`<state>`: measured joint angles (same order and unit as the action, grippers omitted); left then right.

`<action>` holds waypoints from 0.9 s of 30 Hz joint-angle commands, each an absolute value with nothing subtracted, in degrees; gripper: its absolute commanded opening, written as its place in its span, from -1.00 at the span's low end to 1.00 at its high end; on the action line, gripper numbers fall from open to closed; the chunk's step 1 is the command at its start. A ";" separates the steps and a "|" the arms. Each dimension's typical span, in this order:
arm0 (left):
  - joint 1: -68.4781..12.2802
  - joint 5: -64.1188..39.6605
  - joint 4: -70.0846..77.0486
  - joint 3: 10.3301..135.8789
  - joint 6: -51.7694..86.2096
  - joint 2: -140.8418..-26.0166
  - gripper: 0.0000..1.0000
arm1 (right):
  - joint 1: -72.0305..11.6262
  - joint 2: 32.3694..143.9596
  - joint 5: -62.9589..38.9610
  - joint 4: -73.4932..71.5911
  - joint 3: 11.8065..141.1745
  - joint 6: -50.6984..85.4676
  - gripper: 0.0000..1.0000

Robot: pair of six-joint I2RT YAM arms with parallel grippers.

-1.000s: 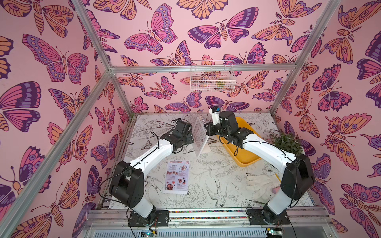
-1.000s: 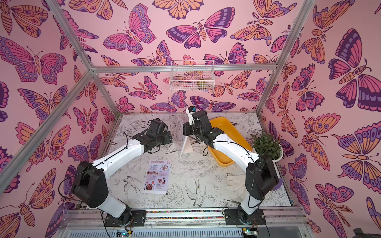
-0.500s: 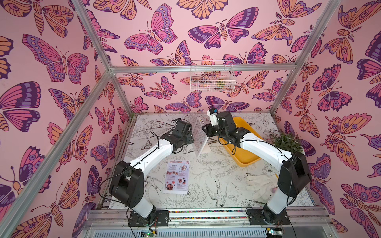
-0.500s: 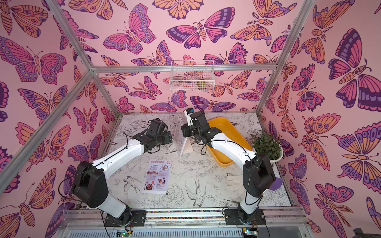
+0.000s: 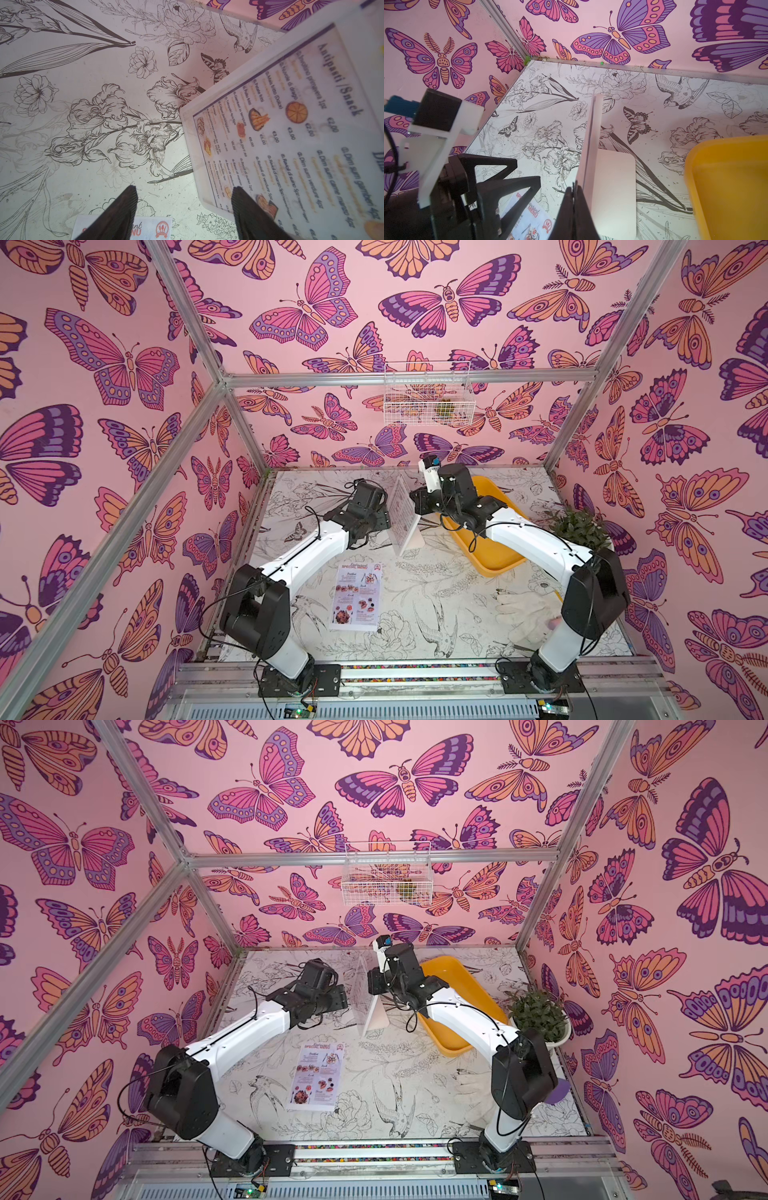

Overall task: Replace the menus in the menu holders
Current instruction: Insert the menu into the menu holder.

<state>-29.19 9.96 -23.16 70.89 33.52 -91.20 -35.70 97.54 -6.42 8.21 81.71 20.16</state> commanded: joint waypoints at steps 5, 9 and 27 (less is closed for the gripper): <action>-28.91 10.02 -23.99 70.44 33.07 -90.75 0.49 | -35.85 99.23 -8.00 10.27 84.70 20.20 -0.94; -28.91 10.02 -24.00 70.48 33.09 -90.77 0.49 | -36.12 100.37 -7.93 12.76 85.54 19.26 -0.92; -28.91 10.02 -23.99 70.75 33.05 -90.88 0.48 | -35.68 98.79 -5.52 12.24 85.96 19.50 -0.74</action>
